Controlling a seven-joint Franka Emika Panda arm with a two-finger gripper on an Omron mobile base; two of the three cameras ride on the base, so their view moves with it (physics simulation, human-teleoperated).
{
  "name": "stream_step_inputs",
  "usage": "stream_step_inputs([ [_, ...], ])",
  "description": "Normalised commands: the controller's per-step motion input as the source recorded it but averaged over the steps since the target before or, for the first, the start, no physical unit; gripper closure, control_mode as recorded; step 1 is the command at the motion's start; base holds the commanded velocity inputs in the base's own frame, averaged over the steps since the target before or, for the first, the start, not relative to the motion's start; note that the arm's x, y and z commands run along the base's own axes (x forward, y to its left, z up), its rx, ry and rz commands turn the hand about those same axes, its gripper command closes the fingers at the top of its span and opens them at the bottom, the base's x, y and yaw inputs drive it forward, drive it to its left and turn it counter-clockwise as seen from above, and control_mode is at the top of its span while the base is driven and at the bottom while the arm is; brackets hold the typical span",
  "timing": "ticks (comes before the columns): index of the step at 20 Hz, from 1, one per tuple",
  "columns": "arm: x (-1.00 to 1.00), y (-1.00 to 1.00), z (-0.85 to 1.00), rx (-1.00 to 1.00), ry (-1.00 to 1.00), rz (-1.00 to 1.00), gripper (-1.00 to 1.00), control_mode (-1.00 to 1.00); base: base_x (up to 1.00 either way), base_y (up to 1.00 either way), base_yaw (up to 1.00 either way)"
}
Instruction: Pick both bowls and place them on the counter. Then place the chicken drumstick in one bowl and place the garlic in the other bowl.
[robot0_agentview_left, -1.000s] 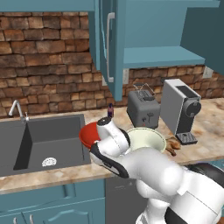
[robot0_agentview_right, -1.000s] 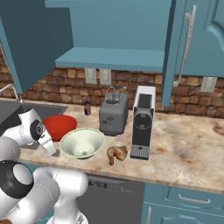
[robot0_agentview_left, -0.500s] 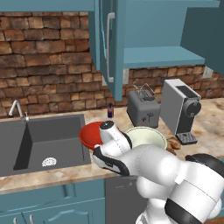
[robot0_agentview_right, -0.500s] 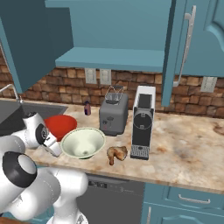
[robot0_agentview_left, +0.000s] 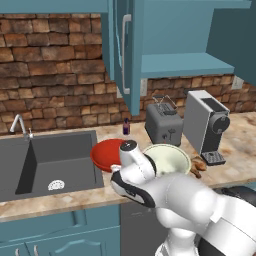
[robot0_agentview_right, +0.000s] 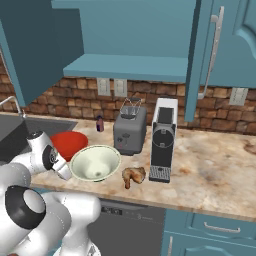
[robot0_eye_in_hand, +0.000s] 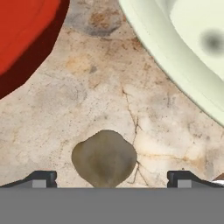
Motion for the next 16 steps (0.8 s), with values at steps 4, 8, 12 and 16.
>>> stream_step_inputs([
  [4,-0.11,-0.25,-0.04,0.05,-0.06,0.0,-1.0,-1.0,0.0,0.0,0.0],
  [8,-0.06,-0.09,-0.03,0.02,-0.03,0.0,1.0,-1.0,0.0,0.0,0.0],
  [12,0.0,0.11,0.0,0.0,0.0,0.0,1.0,-1.0,0.0,0.0,0.0],
  [16,0.0,0.15,0.0,0.0,-0.01,0.0,1.0,-1.0,0.0,0.0,0.0],
])
